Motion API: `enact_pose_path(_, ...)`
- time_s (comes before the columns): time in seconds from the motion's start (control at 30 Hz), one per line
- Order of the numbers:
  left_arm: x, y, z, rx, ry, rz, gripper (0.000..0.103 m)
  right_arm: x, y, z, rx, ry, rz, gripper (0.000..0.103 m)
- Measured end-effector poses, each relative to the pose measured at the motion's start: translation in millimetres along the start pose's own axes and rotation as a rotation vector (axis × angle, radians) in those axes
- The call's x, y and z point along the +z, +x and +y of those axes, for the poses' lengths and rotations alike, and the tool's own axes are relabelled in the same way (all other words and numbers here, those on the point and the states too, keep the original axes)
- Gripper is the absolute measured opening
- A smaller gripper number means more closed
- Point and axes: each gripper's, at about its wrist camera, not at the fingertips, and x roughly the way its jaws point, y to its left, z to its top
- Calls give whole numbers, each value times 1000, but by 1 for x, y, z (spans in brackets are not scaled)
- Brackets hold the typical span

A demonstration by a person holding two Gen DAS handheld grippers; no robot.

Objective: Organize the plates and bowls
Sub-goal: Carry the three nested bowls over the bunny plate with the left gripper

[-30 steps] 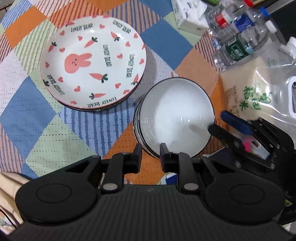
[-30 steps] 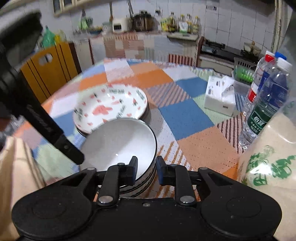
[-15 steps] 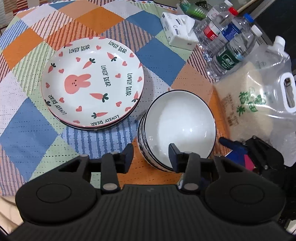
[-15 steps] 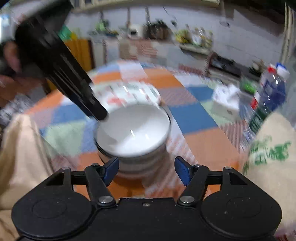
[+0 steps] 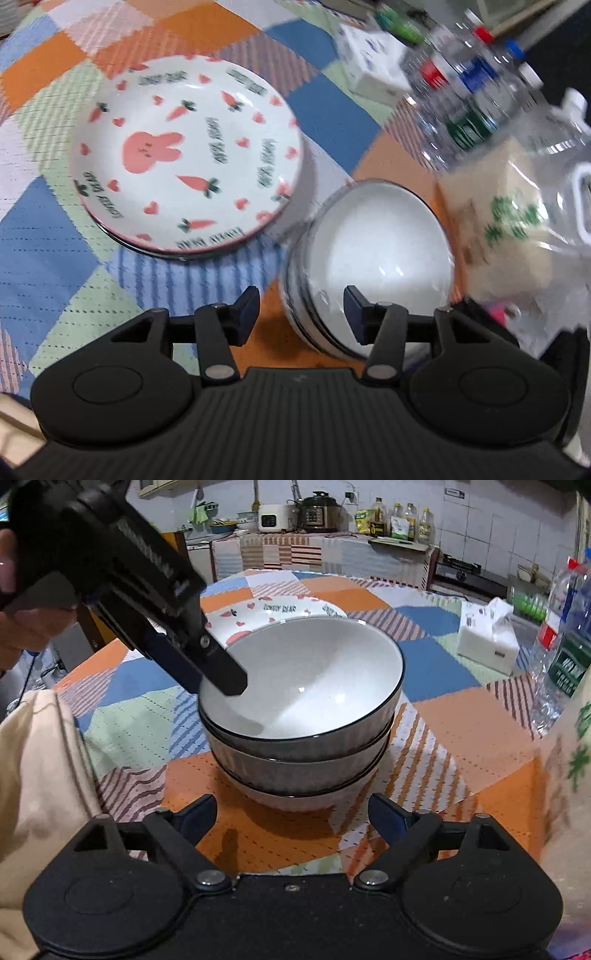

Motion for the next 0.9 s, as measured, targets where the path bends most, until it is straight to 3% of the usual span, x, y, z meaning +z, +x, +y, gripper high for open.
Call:
enact_pose_path(0.17, 1, 14, 8, -45, -52, 21, 45, -1, 17, 4, -40, 38, 11, 91)
enact_pose_path(0.4, 1, 25, 8, -71, -42, 32, 35, -4, 28, 4, -35, 56, -46, 91)
enact_pose_path(0.7, 3, 41, 13, -112, -72, 40, 36, -4, 39, 2, -35, 63, -101, 94)
enact_pose_path(0.9, 4, 40, 8, -92, -35, 55, 35, -9, 39, 4, -44, 49, -144, 95)
